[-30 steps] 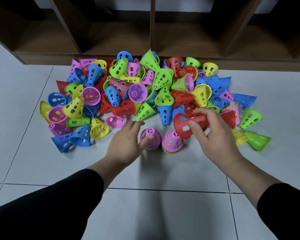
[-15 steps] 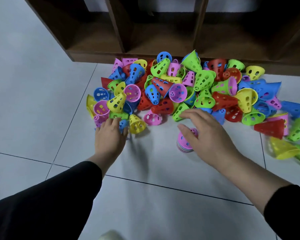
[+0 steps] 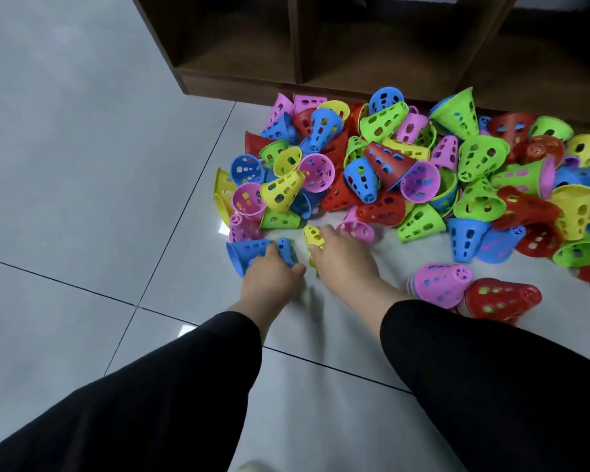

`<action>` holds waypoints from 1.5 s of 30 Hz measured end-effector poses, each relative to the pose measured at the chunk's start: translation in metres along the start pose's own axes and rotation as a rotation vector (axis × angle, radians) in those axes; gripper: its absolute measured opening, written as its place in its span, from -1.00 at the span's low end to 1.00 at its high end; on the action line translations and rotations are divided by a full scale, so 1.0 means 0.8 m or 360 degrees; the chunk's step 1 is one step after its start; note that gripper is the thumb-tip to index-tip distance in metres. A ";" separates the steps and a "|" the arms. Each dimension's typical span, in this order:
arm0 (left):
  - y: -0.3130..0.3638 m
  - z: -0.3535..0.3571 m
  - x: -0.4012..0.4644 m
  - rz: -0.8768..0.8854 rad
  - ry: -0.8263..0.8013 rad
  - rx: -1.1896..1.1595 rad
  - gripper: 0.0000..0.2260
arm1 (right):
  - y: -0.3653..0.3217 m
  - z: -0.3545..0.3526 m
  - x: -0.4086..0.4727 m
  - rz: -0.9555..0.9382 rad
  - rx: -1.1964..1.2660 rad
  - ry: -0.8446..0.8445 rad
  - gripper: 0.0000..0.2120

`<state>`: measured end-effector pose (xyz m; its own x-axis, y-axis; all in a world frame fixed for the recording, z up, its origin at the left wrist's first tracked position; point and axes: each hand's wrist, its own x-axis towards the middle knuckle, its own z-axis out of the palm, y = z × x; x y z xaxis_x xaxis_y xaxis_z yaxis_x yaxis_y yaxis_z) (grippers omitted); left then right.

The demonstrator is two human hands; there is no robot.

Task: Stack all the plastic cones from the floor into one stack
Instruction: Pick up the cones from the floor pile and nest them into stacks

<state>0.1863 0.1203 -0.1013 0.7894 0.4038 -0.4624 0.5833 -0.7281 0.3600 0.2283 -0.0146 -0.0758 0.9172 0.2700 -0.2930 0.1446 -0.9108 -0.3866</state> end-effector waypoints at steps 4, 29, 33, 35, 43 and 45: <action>0.000 -0.001 -0.003 -0.0140 -0.0141 0.0011 -0.48 | -0.005 0.011 -0.007 0.0173 0.0126 -0.0097 -0.49; 0.202 0.068 -0.161 0.0904 -0.0547 -0.1293 -0.49 | 0.238 -0.104 -0.199 0.0495 0.0861 0.0864 -0.52; 0.203 0.094 -0.158 0.0875 -0.0323 -0.0777 -0.58 | 0.253 -0.079 -0.193 0.0578 0.0675 0.0552 -0.49; 0.199 0.101 -0.150 0.0791 -0.0341 -0.0659 -0.56 | 0.256 -0.078 -0.194 0.0497 0.0781 0.0505 -0.39; 0.190 0.068 -0.079 0.0965 0.0066 -0.0654 -0.58 | 0.323 -0.112 -0.122 0.0568 0.0915 0.0582 -0.53; 0.214 0.061 -0.053 0.1067 0.0005 -0.0347 -0.60 | 0.329 -0.113 -0.094 0.0504 0.0818 0.0435 -0.46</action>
<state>0.2436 -0.0485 -0.0596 0.9925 -0.0912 -0.0816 -0.0045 -0.6932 0.7208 0.2306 -0.3030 -0.0765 0.9572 -0.1369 -0.2549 -0.2810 -0.6500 -0.7060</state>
